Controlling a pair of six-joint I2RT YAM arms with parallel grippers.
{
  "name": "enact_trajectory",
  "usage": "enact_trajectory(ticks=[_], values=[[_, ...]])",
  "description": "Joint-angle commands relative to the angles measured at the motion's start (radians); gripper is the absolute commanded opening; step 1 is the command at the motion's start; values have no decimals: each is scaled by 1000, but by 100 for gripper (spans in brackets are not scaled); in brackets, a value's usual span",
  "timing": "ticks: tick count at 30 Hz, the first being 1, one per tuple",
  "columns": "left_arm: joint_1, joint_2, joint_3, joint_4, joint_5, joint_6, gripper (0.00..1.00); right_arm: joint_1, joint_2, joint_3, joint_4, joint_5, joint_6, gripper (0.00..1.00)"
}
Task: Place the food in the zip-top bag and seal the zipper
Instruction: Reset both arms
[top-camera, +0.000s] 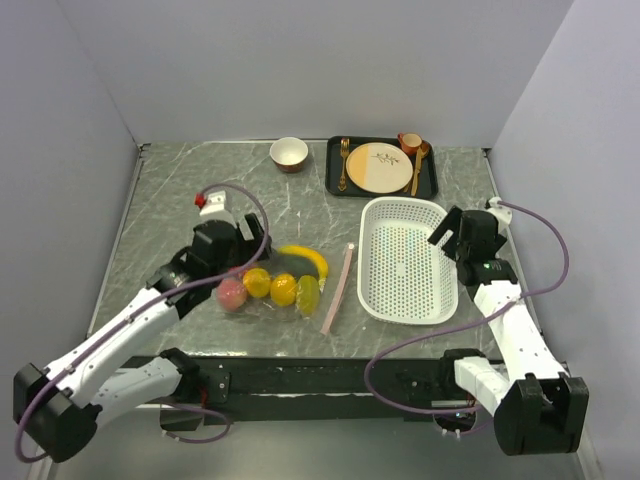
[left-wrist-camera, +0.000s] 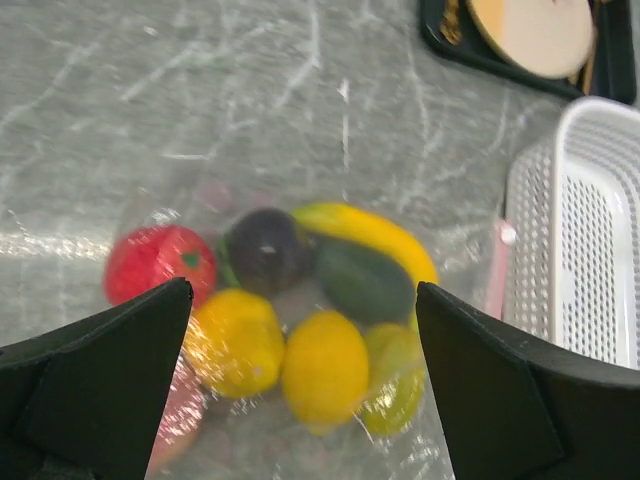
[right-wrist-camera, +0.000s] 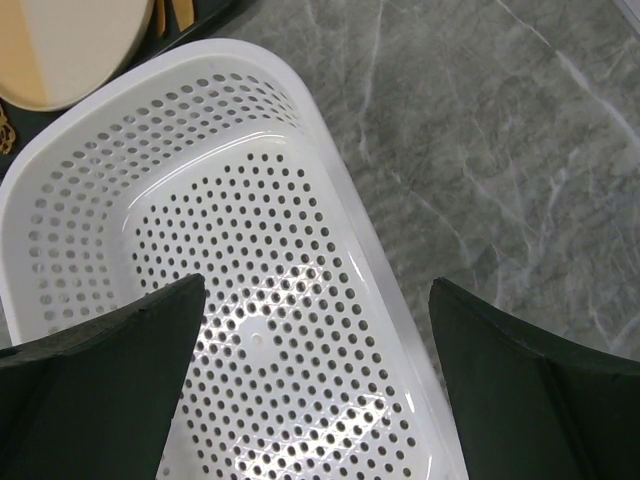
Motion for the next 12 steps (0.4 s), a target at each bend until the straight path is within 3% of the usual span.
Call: enact_trajectory(ticks=[1,5,12], values=[[133,23,95,69,134,65,99,-8,-48,-15,15,58,13,100],[138,-3,95,144,131,84,99,-9,-77,-41,21,138,38,100],[138,-4,117,109,15,93,100,-8,-97,-53,18,241,85,100]])
